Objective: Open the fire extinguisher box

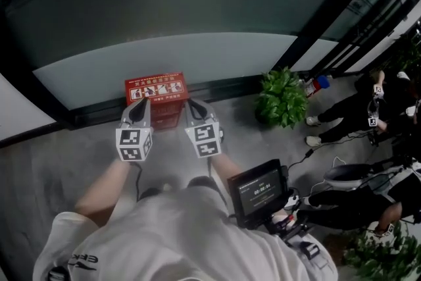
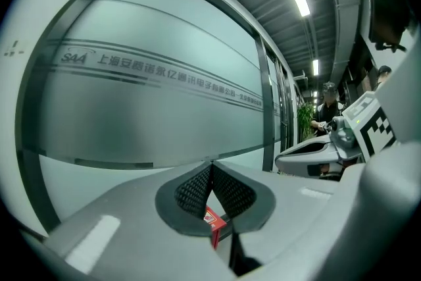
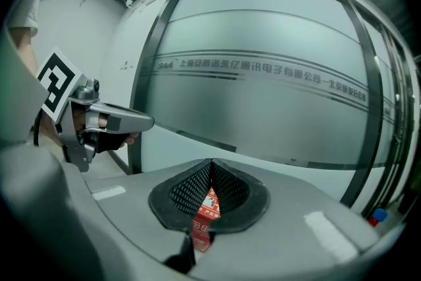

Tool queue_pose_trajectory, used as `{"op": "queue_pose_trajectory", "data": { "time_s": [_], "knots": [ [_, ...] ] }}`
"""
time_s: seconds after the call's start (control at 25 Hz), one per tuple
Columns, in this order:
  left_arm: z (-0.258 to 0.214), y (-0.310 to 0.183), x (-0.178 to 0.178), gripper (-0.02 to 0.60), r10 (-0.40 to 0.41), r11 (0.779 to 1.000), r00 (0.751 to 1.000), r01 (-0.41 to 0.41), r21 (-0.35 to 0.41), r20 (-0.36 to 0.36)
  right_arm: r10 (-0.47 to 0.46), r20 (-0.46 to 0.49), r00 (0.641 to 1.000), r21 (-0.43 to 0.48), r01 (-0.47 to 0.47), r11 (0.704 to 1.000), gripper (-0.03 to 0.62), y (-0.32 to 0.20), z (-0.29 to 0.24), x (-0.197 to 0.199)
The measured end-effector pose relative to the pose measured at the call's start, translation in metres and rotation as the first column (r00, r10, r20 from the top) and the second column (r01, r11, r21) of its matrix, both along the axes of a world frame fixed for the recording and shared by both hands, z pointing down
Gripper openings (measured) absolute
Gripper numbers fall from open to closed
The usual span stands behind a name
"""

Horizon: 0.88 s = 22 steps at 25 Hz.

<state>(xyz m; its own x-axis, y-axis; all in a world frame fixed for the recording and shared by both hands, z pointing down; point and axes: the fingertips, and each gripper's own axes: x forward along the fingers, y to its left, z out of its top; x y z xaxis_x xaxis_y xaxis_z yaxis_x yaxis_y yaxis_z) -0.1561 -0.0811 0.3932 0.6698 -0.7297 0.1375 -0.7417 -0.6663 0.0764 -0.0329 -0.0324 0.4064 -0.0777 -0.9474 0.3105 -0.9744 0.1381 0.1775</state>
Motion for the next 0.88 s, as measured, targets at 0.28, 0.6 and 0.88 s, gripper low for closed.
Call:
{"op": "queue_pose_trajectory", "data": {
  "time_s": [0.28,0.6,0.88],
  "knots": [
    [0.019,-0.025,0.007,0.003,-0.006,1.000,0.999,0.006,-0.005,0.046,-0.006,-0.034,0.999,-0.042,0.004,0.999,0.015,-0.031,0.020,0.021],
    [0.048,-0.061,0.030,0.003,-0.068,0.997,0.994,0.071,-0.036,0.086,-0.069,-0.047,0.997,-0.085,0.065,0.994,0.015,-0.076,0.051,0.059],
    [0.072,-0.105,0.077,0.003,-0.191,0.978,0.974,0.200,-0.068,0.119,-0.198,-0.046,0.979,-0.118,0.192,0.974,0.015,-0.133,0.076,0.114]
  ]
}}
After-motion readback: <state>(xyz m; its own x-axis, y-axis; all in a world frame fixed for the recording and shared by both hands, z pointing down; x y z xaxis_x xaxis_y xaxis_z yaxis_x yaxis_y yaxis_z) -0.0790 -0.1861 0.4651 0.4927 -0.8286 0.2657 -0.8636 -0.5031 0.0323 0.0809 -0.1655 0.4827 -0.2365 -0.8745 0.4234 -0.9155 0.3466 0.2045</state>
